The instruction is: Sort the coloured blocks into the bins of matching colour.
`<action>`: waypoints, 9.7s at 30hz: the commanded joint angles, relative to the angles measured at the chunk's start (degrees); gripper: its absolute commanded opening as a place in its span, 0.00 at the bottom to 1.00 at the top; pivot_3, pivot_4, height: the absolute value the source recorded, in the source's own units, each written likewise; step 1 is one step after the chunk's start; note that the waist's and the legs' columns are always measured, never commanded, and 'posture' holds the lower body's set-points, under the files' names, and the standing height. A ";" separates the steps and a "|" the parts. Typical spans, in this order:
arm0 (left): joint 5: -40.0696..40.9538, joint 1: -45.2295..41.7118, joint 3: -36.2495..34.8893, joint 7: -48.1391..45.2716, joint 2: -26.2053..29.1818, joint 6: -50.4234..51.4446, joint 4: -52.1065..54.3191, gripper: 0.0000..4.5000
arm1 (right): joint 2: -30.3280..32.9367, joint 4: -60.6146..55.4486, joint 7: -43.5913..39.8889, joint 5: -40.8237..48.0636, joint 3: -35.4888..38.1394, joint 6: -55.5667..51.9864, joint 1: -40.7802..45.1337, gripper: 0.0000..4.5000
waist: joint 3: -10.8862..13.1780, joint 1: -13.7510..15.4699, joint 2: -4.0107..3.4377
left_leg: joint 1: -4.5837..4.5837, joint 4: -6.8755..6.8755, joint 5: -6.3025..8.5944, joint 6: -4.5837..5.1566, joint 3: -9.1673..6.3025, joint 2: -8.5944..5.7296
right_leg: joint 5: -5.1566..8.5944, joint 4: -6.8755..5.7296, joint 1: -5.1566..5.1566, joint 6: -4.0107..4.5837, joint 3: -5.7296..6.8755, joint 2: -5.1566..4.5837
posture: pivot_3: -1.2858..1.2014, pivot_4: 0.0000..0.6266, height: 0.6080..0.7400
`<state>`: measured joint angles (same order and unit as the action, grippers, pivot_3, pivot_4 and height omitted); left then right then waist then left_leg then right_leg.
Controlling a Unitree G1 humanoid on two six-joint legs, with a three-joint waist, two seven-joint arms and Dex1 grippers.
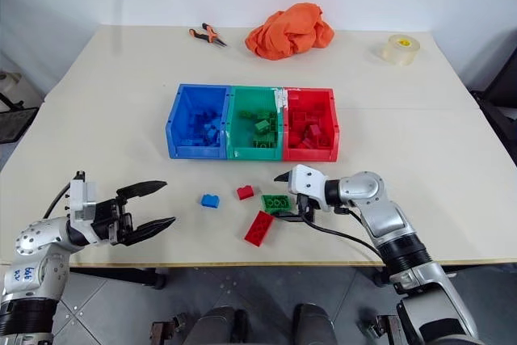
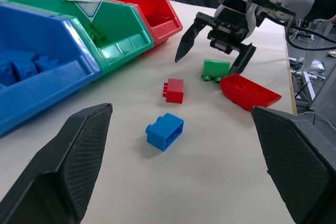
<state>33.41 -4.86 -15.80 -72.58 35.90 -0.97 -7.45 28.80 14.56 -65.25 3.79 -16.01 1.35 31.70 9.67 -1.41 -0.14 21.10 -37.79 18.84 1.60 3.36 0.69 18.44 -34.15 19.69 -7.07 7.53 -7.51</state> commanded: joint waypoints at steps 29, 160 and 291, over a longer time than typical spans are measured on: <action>-0.28 -2.12 0.30 1.23 -2.32 -2.27 0.10 1.00 | -9.41 16.06 9.23 6.22 9.66 -4.33 24.55 0.41 | 0.01 -0.48 -0.03 | -0.02 0.01 0.00 -0.02 0.08 0.02 | 0.00 -0.55 0.31 0.00 0.01 0.00 | 0.52 0.24 1.00; 0.84 1.88 -2.89 0.20 -0.70 -4.17 -0.55 1.00 | 18.32 4.65 -20.02 16.76 22.08 -2.03 -3.48 1.00 | 0.10 -0.11 -0.17 | 0.02 -0.09 0.12 0.04 0.00 0.11 | 0.00 0.20 -0.14 -0.01 0.03 -0.04 | 0.52 0.24 1.00; -7.61 8.60 -3.65 9.88 13.66 22.33 20.10 1.00 | 21.10 -2.24 -26.49 27.46 22.65 -5.38 -7.43 1.00 | 0.16 2.59 -0.20 | 0.01 -0.26 0.13 0.16 0.11 0.00 | -0.06 0.34 -0.20 -0.15 -0.25 -0.15 | 0.52 0.24 1.00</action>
<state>24.66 4.66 -19.31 -62.69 49.87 22.44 10.93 49.20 12.54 -87.95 30.82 6.10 -4.81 23.74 9.83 1.18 -0.34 21.12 -38.05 18.99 1.74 3.46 0.69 18.37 -33.82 19.49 -7.22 7.27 -7.69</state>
